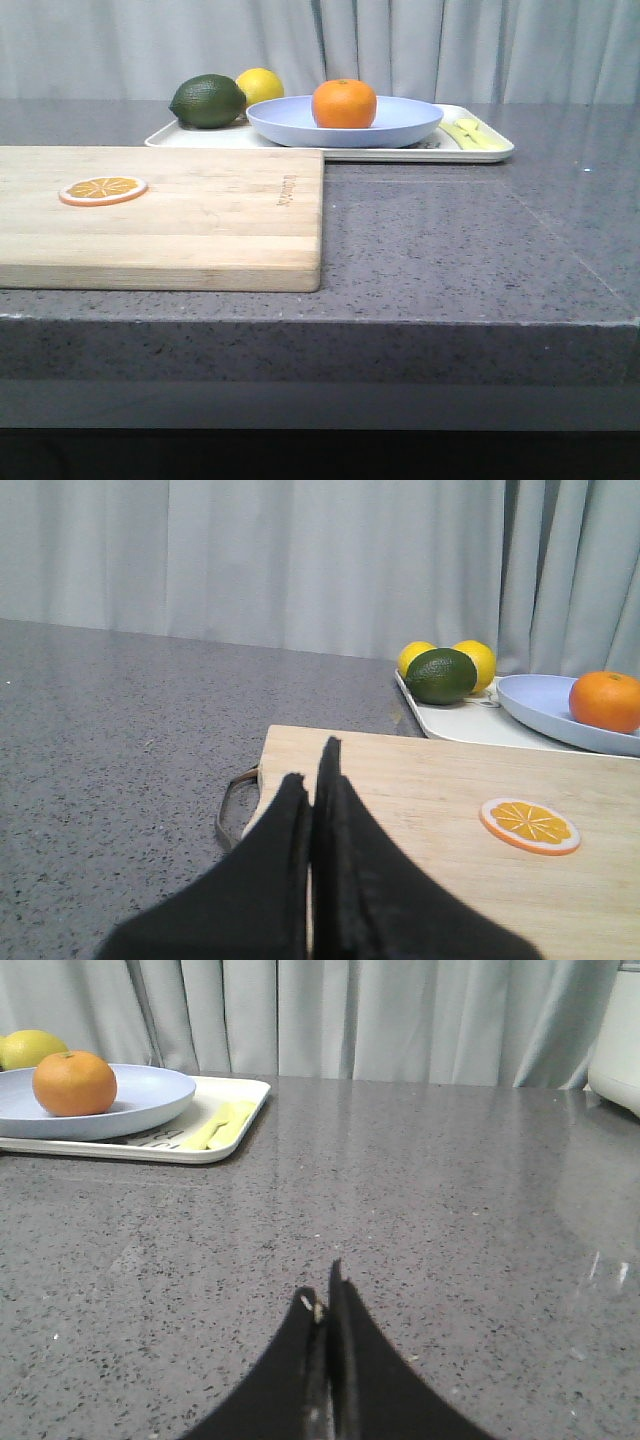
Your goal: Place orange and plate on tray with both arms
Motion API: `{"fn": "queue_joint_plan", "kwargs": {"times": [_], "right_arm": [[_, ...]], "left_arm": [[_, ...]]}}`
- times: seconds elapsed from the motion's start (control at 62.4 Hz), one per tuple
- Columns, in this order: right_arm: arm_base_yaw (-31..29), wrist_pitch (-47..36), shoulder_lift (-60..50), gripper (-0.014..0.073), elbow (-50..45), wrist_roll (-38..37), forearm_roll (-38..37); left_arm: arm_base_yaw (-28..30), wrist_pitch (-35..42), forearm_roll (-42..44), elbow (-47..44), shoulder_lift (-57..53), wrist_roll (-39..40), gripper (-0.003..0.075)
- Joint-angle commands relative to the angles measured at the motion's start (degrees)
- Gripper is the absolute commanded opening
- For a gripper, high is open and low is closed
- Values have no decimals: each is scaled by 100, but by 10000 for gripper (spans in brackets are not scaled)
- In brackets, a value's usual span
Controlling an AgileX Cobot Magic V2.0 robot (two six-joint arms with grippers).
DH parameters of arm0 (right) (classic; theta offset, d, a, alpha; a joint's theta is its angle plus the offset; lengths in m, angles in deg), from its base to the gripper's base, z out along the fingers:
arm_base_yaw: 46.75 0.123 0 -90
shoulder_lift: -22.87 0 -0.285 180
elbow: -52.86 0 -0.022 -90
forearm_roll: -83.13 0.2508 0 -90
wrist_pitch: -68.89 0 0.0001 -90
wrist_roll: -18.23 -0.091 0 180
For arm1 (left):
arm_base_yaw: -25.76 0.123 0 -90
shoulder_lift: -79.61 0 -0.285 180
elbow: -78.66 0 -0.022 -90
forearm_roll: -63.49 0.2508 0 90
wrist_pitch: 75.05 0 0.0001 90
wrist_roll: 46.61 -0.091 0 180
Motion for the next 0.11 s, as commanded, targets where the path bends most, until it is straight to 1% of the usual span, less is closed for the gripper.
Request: {"fn": "queue_joint_plan", "kwargs": {"times": [0.0,0.096], "right_arm": [[-43,-429,-112,-68,134,6,-33],[-43,-429,-112,-68,134,6,-33]], "left_arm": [[-48,466,0,-149,-93,56,-20],[-48,466,0,-149,-93,56,-20]]}}
